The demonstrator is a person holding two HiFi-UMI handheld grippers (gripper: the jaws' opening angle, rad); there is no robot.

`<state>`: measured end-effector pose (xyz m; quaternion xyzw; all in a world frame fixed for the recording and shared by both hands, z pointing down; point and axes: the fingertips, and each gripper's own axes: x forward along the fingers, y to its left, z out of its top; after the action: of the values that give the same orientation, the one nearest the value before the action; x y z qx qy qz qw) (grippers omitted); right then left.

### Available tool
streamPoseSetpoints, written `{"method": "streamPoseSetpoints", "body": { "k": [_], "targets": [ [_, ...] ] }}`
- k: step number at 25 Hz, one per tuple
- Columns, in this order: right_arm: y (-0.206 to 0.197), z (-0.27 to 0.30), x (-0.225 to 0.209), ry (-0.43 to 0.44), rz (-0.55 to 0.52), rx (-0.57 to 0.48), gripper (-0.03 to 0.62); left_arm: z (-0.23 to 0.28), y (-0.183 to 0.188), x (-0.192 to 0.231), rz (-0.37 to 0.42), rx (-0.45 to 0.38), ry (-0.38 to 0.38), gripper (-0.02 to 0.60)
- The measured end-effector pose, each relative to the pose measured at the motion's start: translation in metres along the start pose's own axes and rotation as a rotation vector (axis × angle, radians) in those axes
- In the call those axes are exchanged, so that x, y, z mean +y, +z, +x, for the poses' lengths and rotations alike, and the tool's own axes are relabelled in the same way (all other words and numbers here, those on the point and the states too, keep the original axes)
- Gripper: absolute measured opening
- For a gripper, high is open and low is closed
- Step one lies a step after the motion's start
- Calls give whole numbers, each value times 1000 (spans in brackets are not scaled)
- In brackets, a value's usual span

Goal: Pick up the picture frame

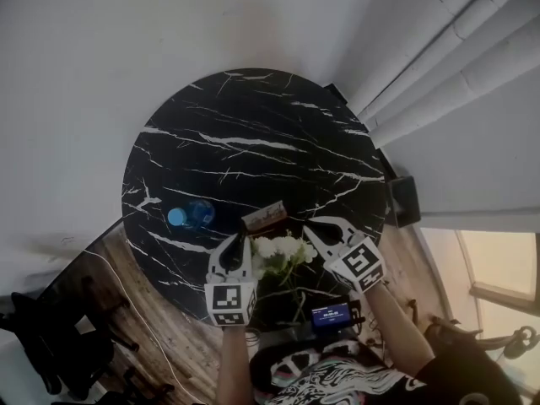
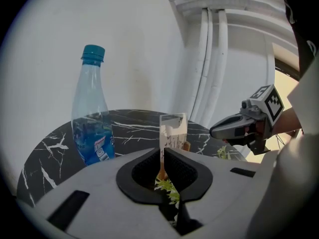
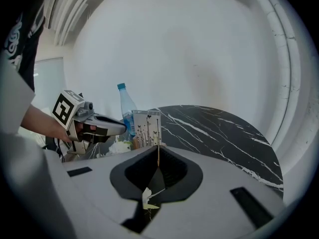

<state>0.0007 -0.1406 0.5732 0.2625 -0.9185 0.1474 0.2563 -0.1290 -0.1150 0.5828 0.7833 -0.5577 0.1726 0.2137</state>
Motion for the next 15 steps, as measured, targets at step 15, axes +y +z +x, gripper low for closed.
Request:
{"method": "streamPoseSetpoints", "body": {
  "k": [15],
  "targets": [
    [-10,39,-6,110,-2,31,21,24,-19,2,45,64,-33,82]
  ]
}}
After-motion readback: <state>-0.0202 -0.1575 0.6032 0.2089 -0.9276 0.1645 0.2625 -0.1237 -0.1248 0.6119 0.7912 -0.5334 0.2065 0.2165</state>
